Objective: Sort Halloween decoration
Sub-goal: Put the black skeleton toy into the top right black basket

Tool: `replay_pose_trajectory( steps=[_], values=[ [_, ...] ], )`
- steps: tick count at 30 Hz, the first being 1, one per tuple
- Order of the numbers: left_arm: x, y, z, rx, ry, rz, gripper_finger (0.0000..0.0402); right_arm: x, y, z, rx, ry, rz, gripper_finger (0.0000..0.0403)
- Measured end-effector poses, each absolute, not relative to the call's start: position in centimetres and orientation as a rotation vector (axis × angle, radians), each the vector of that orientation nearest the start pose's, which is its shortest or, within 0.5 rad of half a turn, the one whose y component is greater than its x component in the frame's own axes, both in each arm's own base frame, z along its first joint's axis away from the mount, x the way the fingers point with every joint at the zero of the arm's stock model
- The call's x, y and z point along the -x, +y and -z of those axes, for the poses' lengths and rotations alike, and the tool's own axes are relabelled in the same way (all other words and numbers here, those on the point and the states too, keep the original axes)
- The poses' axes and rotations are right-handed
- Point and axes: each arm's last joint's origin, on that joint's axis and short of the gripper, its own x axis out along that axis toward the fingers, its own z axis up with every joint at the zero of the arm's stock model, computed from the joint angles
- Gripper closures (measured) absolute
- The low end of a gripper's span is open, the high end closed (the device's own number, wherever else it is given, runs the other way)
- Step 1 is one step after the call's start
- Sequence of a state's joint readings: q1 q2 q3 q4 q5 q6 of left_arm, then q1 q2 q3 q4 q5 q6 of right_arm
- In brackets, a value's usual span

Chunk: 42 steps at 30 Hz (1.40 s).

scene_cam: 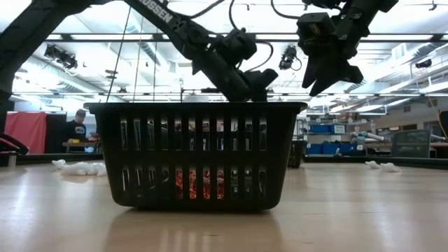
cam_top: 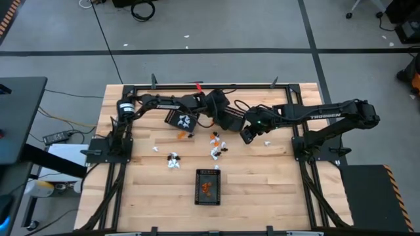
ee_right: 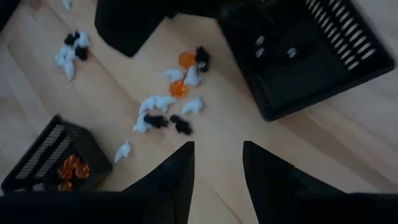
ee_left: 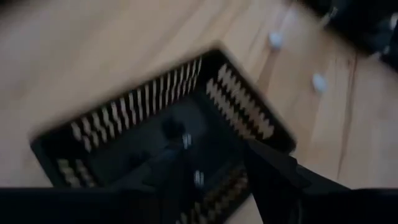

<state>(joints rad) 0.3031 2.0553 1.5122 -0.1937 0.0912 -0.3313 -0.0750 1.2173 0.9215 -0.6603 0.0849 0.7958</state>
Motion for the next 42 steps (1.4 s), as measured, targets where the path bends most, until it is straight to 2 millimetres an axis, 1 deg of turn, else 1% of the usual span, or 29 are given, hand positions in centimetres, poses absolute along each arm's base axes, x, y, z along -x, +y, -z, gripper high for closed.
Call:
replay_pose_trajectory(
  steps=[4,9,12,18,21,23,27,30,32,34,37,40,42],
  values=[
    [-43.1,13.1,-21.1,0.421,0.671,-0.324,0.0228,-22.8,-2.1,-26.5,-0.723,0.805,0.552,0.0262],
    [-42.7,12.9,-21.3,0.442,0.706,-0.302,0.0228,-21.7,-2.4,-27.0,-0.734,0.808,0.585,0.0262],
    [-42.1,13.1,-21.5,0.532,0.737,-0.285,0.0228,-20.9,-2.8,-26.7,-0.795,0.817,0.584,0.0262],
    [-40.5,14.8,-21.2,0.768,0.825,-0.272,0.0228,-19.6,-3.6,-25.0,-0.919,0.862,0.576,0.0262],
    [-39.8,15.3,-20.9,0.859,0.88,-0.232,0.0228,-19.6,-3.8,-24.8,-0.946,0.865,0.559,0.0263],
    [-39.5,15.5,-20.8,0.876,0.897,-0.238,0.0228,-19.7,-3.9,-24.9,-0.959,0.849,0.54,0.0264],
    [-39.4,16.1,-20.9,0.907,0.877,-0.24,0.0228,-20.1,-4.2,-25.2,-0.988,0.801,0.513,0.0266],
    [-39.3,16.4,-21.0,0.934,0.868,-0.209,0.0228,-20.1,-4.3,-25.3,-1.018,0.796,0.515,0.0266],
    [-39.3,16.4,-21.0,0.903,0.871,-0.193,0.0228,-20.0,-4.4,-25.2,-1.023,0.803,0.519,0.0265],
    [-38.9,16.2,-21.5,0.856,0.882,-0.182,0.0229,-19.9,-4.3,-25.1,-1.034,0.815,0.532,0.0266],
    [-38.6,15.4,-23.4,0.703,0.856,-0.212,0.0237,-19.2,-4.4,-24.7,-1.05,0.868,0.623,0.0268],
    [-38.1,13.8,-25.6,0.544,0.831,-0.223,0.0248,-17.9,-4.6,-24.0,-1.064,0.952,0.797,0.0268],
    [-37.8,12.9,-27.1,0.473,0.804,-0.196,0.0254,-17.5,-4.9,-23.6,-1.055,0.991,0.879,0.0268]
  ],
)
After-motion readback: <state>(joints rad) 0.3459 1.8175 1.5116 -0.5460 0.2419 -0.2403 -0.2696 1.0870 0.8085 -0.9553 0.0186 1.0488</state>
